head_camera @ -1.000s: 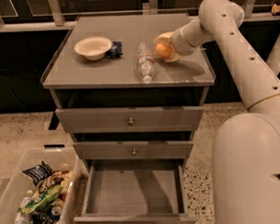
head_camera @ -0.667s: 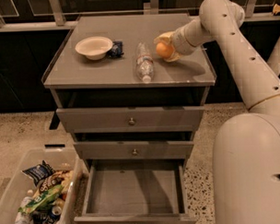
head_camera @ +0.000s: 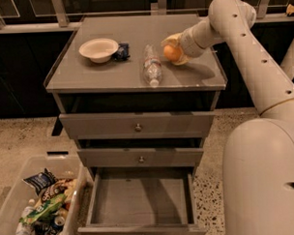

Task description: Pick orange from bottom drawer and place on counter

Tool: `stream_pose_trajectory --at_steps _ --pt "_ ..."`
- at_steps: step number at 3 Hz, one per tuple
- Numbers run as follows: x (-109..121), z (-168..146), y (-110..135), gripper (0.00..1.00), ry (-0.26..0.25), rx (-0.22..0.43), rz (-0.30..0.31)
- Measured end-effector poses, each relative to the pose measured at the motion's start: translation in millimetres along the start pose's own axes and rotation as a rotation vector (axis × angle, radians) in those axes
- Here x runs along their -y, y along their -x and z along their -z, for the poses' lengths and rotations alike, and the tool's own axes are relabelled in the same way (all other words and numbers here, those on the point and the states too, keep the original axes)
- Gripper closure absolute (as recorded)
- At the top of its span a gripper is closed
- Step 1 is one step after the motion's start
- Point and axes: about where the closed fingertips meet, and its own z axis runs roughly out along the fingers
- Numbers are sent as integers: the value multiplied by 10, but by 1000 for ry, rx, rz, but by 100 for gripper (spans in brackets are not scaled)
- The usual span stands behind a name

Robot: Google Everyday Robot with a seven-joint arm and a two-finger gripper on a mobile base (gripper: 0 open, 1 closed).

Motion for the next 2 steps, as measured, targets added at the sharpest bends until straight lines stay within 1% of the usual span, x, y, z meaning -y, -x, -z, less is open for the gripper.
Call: stream_pose_trajectory --at_steps 1,2 --pt "0 0 0 6 0 0 0" --pt "0 -1 0 0 0 0 0"
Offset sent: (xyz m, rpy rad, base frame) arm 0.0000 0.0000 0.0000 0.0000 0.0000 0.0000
